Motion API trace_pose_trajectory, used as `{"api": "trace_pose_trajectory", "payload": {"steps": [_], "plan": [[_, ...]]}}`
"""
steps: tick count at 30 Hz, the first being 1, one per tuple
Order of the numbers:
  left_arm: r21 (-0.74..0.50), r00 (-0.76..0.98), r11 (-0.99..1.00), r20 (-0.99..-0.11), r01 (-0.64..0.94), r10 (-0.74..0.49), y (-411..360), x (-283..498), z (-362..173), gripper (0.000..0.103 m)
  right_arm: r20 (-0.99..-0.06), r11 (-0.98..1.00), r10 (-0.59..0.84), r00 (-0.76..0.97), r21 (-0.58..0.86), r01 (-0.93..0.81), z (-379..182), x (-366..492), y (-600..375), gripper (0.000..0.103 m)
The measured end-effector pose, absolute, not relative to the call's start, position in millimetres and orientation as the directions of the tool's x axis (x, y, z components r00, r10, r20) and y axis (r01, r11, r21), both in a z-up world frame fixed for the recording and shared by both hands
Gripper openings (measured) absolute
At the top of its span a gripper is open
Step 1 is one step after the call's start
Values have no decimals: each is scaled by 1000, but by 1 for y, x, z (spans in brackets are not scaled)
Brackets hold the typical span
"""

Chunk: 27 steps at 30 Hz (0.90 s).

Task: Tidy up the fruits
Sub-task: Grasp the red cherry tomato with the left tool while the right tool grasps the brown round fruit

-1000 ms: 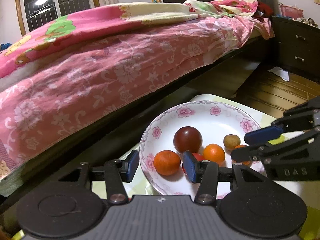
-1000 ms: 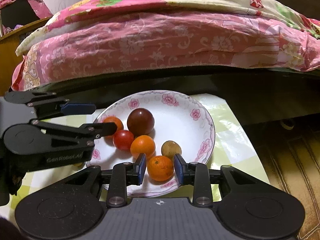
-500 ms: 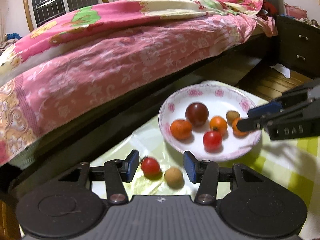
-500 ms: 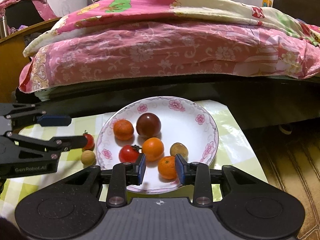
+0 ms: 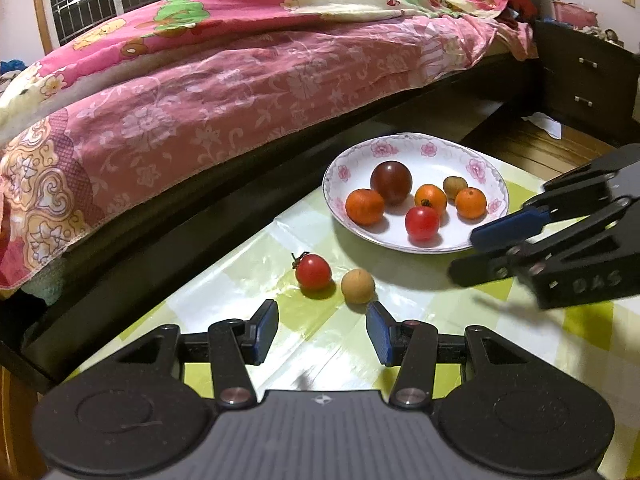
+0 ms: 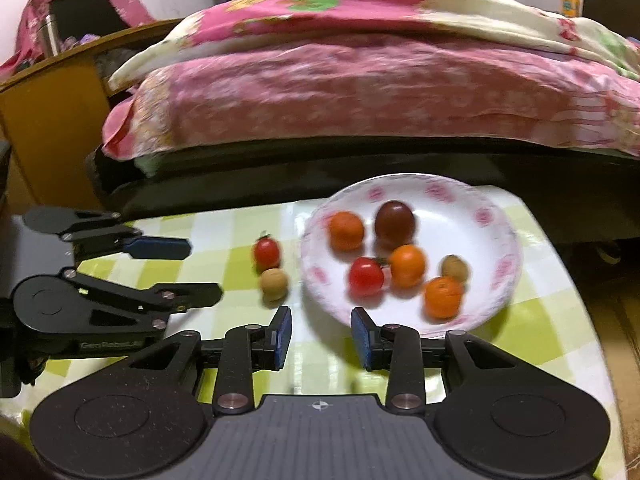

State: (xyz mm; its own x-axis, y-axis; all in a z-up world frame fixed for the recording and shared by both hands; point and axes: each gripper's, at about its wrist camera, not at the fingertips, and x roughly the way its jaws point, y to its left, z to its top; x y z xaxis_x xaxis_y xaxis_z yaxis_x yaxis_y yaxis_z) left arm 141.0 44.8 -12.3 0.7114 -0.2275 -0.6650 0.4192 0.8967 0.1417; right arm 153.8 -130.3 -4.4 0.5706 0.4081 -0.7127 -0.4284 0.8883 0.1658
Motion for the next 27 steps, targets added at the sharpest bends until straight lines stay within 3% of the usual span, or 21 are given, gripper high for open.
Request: {"api": "trace_pose_trajectory", "payload": {"steps": [19,24,27], "plan": [[70,712,927,-662,370,-234,94,144,-18,55,-728,901,379,572,147,-409,-43,188,-65,31],[75,712,924,-662,375,-235,86,149,-19,55,-732,906,360,579,125,-404,-47,184,-68,19],[83,713,917,-657,390,-243,77,152,-19,56,-733,905,366,574,137,-402,-46,180,-78,19]]}}
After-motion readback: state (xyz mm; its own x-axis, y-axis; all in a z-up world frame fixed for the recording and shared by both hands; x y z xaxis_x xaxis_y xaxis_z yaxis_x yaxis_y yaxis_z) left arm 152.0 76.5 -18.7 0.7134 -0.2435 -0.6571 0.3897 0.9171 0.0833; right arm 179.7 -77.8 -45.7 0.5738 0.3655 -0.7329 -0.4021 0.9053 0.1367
